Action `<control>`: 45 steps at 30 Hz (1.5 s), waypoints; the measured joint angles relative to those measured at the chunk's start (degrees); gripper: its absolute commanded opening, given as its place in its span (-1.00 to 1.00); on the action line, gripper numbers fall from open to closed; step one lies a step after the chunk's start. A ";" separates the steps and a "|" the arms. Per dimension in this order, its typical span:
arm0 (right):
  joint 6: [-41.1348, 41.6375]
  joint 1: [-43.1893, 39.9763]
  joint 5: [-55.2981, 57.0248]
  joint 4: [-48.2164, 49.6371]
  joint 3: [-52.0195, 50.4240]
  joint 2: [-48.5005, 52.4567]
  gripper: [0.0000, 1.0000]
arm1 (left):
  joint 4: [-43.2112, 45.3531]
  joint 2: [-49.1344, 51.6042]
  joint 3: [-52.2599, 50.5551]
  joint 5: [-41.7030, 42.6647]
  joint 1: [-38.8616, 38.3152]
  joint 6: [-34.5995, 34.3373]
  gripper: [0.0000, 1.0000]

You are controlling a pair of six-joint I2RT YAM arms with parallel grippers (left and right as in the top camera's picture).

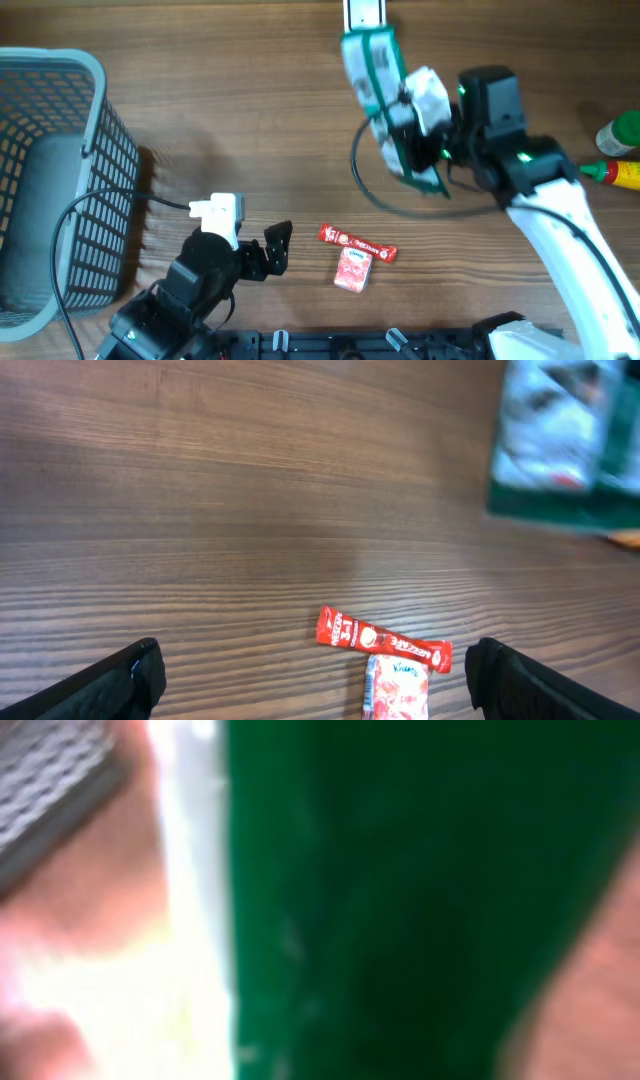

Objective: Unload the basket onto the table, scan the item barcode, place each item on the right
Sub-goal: 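Release the left gripper and raise the glove pack to the scanner with the right, then carry the glove pack right and drop it at the table's right edge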

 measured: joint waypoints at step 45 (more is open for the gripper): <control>-60.85 -0.57 63.89 61.68 18.29 54.82 -0.91 | -0.02 0.02 0.02 -0.22 0.00 0.00 1.00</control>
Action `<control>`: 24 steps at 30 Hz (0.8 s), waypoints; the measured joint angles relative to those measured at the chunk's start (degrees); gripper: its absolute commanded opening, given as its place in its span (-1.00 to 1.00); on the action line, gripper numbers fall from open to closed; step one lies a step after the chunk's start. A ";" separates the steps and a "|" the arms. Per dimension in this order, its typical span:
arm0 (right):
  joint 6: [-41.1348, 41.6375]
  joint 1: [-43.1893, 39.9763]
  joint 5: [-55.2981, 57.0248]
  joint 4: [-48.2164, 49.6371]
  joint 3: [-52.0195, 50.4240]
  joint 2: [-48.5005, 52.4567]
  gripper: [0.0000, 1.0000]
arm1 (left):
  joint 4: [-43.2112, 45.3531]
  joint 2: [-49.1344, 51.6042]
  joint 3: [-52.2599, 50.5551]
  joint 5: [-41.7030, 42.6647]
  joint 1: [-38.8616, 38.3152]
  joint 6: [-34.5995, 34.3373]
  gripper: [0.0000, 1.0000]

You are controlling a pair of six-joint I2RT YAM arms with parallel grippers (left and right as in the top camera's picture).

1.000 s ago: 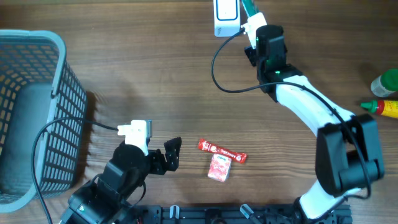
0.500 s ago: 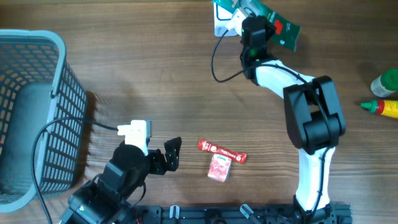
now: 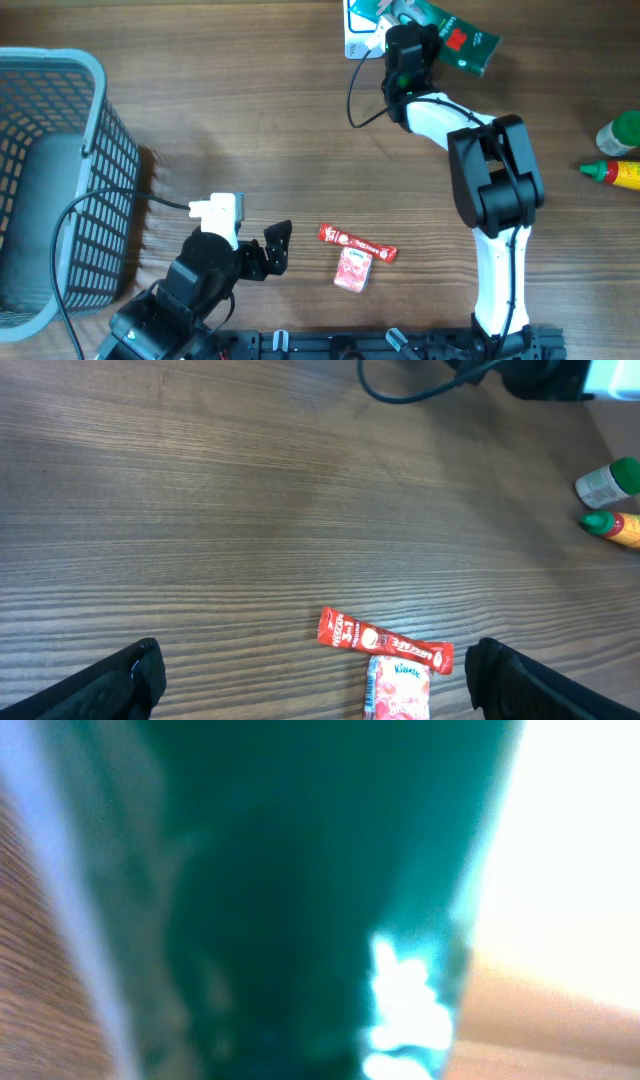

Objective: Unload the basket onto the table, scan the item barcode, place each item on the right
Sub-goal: 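Carry the glove pack right and drop it at the table's right edge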

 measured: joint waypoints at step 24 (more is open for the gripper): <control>74.40 -44.63 -29.24 -39.95 1.01 -12.52 0.99 | 0.02 0.00 0.02 -0.17 0.00 0.00 1.00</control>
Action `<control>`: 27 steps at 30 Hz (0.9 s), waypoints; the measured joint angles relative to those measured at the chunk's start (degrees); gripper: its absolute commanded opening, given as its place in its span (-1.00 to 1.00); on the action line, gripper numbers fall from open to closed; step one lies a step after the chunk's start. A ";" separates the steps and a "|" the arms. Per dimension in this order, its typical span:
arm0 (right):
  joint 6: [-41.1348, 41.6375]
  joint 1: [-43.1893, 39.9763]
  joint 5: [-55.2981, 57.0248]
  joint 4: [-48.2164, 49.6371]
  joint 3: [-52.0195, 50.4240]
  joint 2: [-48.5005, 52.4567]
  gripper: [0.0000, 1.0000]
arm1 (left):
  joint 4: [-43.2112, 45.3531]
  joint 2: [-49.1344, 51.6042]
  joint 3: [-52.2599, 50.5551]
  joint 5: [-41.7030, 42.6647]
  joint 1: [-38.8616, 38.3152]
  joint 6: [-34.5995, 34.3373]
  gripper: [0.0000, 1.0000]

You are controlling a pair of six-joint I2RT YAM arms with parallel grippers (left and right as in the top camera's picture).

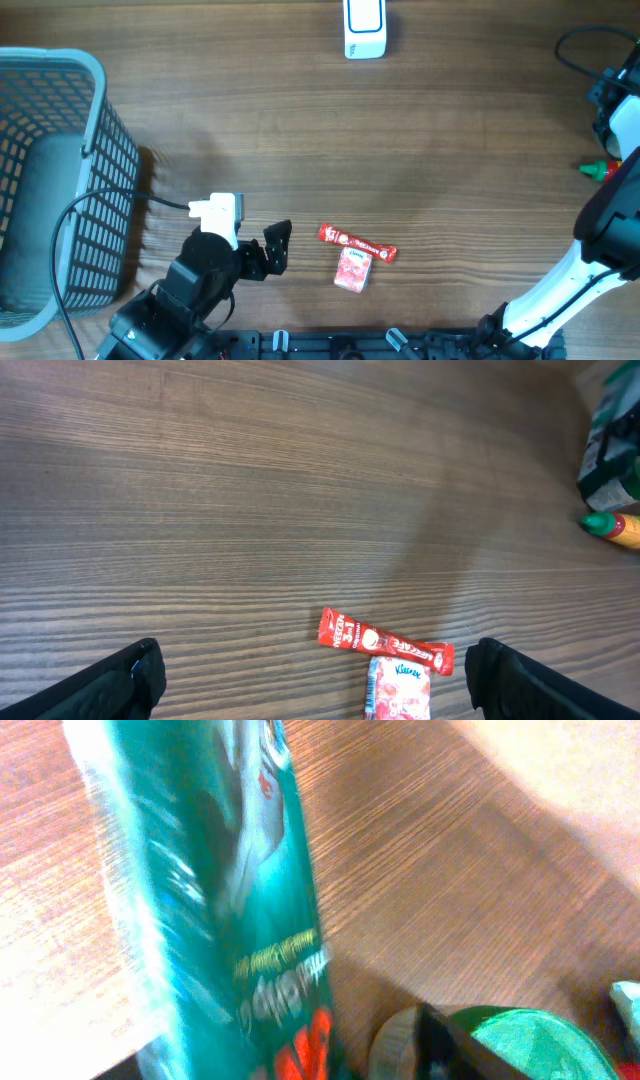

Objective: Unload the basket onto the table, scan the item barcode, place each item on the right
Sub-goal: 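Carry the glove pack right and drop it at the table's right edge, then reach the right gripper to the small red-white box and grasp it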

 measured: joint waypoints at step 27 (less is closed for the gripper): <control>29.16 33.66 -43.43 -62.40 -11.39 -48.65 0.65 | 0.00 0.00 0.02 0.00 -0.07 0.00 1.00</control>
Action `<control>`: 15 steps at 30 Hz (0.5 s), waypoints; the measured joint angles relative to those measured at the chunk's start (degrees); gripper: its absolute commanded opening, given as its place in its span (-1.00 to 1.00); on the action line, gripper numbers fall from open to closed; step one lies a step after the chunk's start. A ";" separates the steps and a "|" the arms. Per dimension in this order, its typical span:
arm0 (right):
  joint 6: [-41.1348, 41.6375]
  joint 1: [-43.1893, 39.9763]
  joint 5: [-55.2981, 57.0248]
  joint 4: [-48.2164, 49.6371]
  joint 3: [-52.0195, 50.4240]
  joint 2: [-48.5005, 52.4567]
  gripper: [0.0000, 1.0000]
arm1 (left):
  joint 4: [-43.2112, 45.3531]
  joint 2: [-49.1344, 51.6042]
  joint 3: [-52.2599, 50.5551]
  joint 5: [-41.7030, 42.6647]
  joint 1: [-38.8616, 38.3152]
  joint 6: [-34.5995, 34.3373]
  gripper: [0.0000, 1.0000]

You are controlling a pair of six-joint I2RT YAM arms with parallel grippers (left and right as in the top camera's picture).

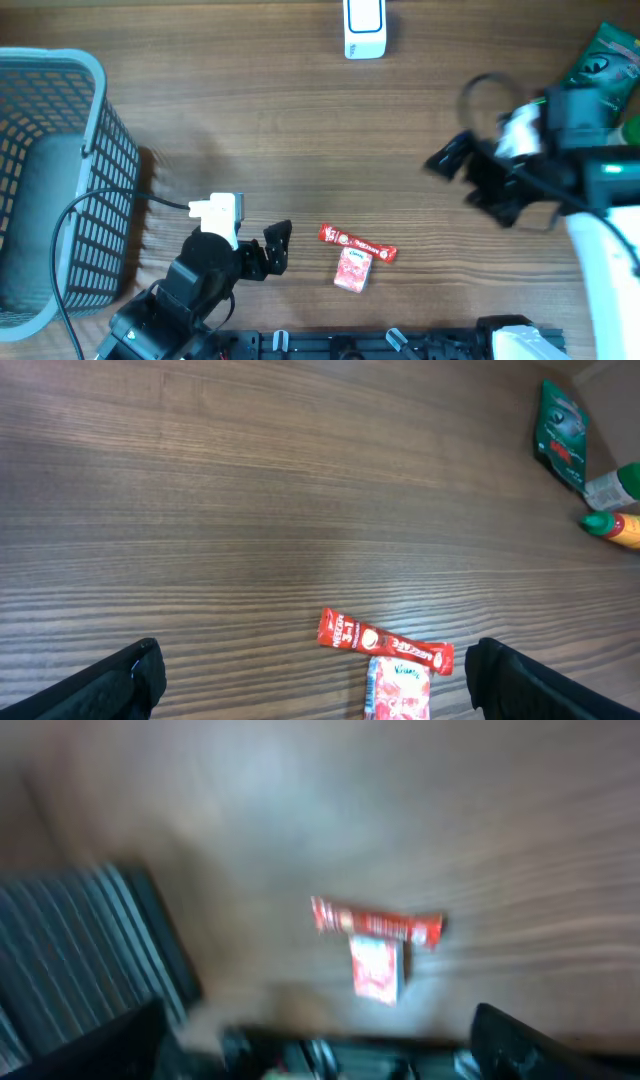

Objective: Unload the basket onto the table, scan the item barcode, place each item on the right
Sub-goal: 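Reach the right gripper to the small red-white box and grasp it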

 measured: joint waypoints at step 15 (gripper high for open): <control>23.39 27.19 0.13 51.52 -47.65 0.61 -0.19 | 0.00 0.00 0.04 0.00 -0.17 0.00 1.00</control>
